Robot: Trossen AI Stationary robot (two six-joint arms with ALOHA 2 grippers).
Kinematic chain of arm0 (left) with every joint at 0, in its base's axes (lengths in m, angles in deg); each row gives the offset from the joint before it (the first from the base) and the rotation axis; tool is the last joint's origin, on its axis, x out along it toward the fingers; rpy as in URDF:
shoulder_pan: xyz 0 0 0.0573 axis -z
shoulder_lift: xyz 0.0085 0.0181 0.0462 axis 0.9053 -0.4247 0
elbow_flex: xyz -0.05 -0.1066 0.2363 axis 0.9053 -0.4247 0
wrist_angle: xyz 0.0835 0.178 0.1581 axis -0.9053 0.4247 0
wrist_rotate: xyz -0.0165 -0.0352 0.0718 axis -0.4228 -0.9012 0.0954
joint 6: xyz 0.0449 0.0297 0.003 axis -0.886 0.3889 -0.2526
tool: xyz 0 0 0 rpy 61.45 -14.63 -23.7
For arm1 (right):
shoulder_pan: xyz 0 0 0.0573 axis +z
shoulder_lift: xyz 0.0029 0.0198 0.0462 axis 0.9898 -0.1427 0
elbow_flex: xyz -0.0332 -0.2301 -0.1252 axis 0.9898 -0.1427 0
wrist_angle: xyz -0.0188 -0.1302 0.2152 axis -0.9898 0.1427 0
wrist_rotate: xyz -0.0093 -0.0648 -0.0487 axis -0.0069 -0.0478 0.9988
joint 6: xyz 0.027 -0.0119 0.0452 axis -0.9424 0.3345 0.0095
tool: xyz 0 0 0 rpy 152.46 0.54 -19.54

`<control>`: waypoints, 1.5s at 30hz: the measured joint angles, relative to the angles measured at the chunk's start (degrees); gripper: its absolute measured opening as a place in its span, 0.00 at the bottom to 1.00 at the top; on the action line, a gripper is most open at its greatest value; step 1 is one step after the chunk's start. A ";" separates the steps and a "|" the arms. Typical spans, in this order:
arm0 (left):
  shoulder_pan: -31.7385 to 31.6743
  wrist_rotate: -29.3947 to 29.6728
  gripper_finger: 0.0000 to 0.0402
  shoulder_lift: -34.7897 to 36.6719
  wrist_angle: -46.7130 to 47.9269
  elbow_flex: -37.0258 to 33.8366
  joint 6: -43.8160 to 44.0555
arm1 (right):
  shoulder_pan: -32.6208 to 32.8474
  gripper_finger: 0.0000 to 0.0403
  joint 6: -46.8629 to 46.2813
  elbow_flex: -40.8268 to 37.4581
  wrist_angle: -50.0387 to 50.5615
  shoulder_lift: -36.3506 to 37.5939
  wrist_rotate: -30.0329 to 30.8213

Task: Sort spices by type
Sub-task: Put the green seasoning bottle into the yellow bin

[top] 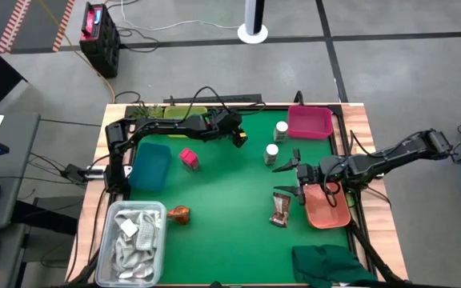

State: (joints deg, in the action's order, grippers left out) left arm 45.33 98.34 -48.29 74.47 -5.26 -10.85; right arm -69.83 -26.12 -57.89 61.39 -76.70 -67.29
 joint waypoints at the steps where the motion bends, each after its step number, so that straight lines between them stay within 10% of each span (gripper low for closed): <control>1: -0.04 -0.35 0.82 0.00 0.78 0.00 0.43 | 0.00 0.71 0.00 0.00 0.00 0.00 0.00; 21: -2.22 -3.90 0.49 0.07 -0.13 0.00 1.02 | 0.00 0.71 -0.20 0.00 -0.02 0.00 -0.04; 45: -1.41 -9.21 0.49 10.84 6.78 -0.09 -0.25 | 0.01 0.71 -0.68 0.00 -0.02 -0.02 -0.04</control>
State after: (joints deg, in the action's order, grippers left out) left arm 43.92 89.13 -37.45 81.25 -5.34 -11.10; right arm -69.82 -26.79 -57.89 61.37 -76.73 -67.34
